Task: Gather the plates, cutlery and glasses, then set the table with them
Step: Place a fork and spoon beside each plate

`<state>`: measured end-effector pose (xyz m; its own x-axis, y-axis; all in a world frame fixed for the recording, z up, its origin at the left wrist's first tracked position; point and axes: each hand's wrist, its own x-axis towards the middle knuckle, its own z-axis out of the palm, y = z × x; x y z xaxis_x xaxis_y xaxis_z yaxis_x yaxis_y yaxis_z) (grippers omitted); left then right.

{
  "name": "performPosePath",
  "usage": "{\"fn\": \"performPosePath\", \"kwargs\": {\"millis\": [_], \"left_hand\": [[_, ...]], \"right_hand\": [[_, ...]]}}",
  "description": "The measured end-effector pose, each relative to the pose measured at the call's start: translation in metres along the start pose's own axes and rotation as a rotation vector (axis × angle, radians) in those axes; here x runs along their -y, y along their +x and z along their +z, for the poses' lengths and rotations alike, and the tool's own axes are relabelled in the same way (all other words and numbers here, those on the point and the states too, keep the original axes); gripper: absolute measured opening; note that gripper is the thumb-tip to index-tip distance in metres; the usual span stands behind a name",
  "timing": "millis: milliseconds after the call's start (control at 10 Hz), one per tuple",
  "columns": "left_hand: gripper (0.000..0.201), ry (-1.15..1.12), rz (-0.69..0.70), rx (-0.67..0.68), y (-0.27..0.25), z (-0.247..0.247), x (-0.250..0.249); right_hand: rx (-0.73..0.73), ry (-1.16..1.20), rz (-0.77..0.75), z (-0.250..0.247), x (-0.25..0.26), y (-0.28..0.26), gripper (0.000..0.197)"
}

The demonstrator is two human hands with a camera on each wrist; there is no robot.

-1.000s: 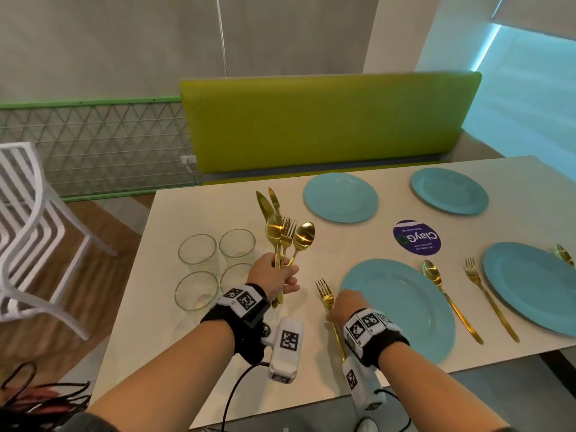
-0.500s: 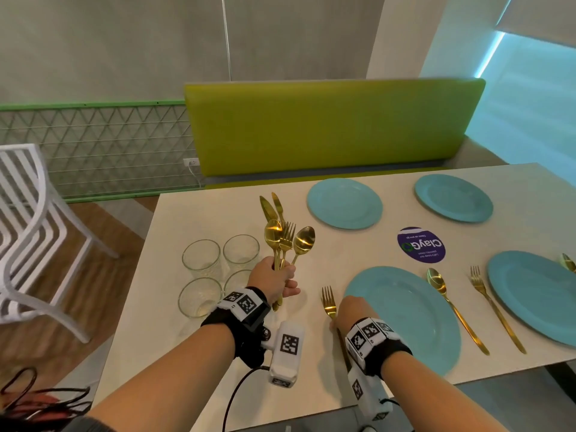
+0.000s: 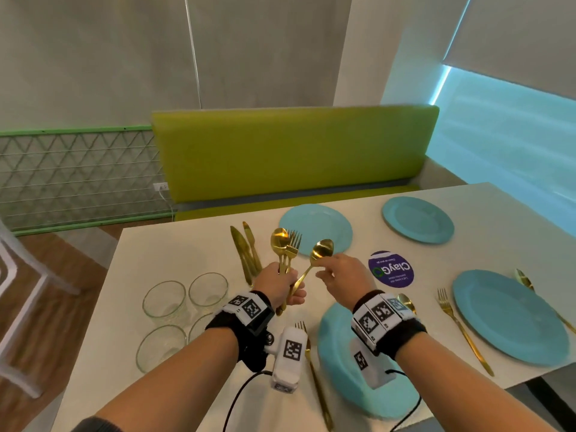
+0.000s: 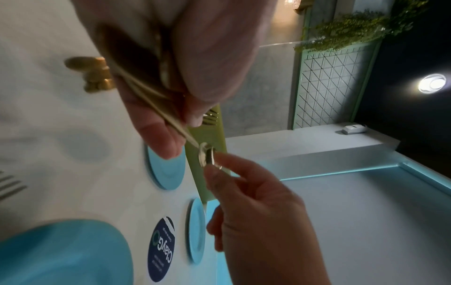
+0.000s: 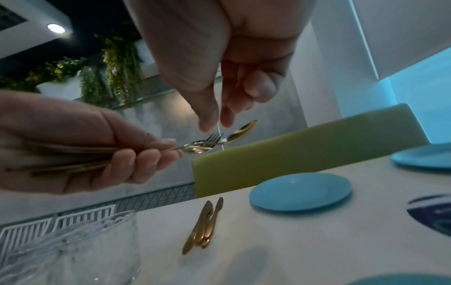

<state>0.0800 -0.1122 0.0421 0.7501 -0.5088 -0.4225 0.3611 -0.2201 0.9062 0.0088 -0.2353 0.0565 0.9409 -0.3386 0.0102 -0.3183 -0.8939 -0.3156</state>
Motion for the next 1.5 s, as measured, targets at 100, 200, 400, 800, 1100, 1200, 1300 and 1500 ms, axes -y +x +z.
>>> {"fn": "performPosePath", "kwargs": {"millis": [100,200,400,800,1100,1200,1300,1500], "left_hand": [[0.021,0.067,0.014,0.061,0.018,0.019,-0.013],[0.011,0.116,0.011,0.053,0.042,0.035,-0.026],[0.012,0.143,-0.029,0.015,0.100,0.059,-0.051],[0.013,0.191,-0.008,-0.223,0.188,0.056,-0.063],[0.016,0.138,-0.081,-0.231,0.221,0.057,-0.065],[0.019,0.102,-0.099,-0.231,0.228,0.055,-0.066],[0.018,0.086,-0.110,-0.234,0.233,0.054,-0.065],[0.019,0.118,-0.097,-0.212,0.240,0.050,-0.060]], "right_hand": [[0.087,-0.126,-0.096,-0.005,-0.015,0.018,0.031],[0.170,-0.217,-0.147,-0.016,-0.036,0.042,0.031],[0.296,-0.275,-0.130,-0.028,-0.083,0.101,0.025],[0.325,0.279,0.633,-0.011,-0.230,0.219,0.034],[0.433,0.524,0.787,0.029,-0.248,0.268,0.045],[0.443,0.249,0.647,0.034,-0.236,0.270,0.035],[0.273,0.433,0.756,0.032,-0.227,0.273,0.034],[0.465,0.193,0.609,0.036,-0.219,0.288,0.031]]}}
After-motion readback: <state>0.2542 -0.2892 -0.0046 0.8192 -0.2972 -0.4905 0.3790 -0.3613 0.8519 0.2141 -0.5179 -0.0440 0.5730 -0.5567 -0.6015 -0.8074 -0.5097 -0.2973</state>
